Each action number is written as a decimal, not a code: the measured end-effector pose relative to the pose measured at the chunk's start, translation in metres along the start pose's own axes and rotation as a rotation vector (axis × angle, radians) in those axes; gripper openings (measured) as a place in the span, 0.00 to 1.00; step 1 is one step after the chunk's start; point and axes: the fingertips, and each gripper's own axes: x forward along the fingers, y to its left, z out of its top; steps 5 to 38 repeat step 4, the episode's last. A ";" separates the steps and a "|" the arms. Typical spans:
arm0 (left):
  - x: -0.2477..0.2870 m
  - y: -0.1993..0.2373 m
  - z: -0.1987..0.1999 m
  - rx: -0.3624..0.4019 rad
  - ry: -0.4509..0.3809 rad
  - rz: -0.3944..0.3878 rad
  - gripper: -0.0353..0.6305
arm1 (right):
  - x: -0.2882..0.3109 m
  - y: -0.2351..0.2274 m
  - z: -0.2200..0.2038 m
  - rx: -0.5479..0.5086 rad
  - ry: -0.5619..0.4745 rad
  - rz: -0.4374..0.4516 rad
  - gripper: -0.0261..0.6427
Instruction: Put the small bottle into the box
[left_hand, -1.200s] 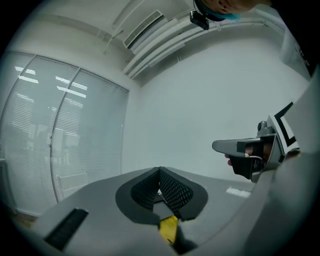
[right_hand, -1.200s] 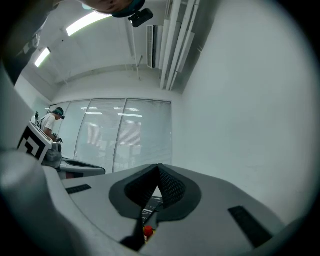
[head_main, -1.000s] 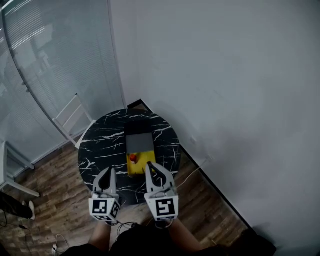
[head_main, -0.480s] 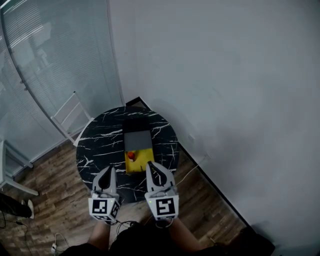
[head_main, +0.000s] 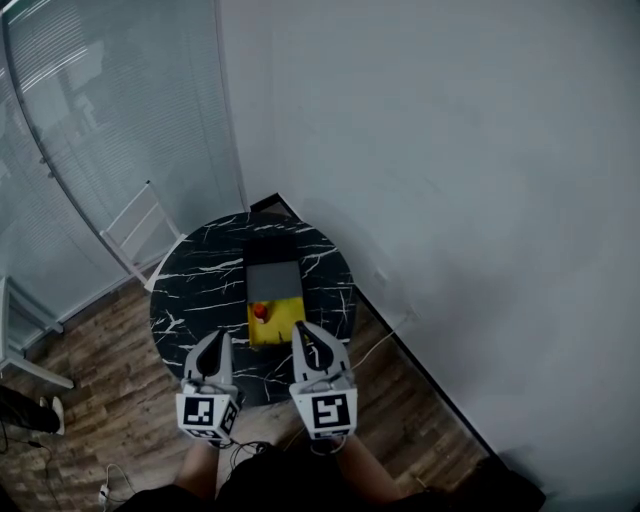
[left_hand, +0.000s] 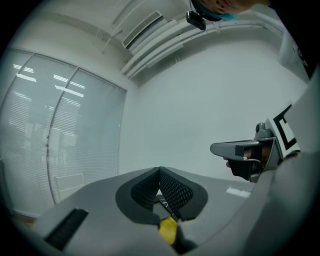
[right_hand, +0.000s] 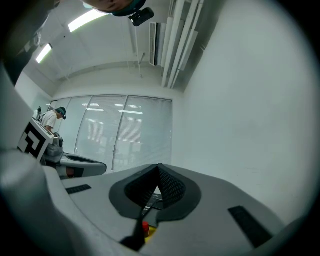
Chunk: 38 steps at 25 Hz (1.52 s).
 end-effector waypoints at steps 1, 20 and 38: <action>0.000 0.001 -0.001 -0.002 0.004 0.002 0.05 | 0.000 0.000 -0.001 0.000 0.001 0.000 0.03; 0.000 0.002 0.000 -0.014 0.015 0.011 0.05 | 0.000 0.000 -0.002 -0.002 0.001 -0.001 0.03; 0.000 0.002 0.000 -0.014 0.015 0.011 0.05 | 0.000 0.000 -0.002 -0.002 0.001 -0.001 0.03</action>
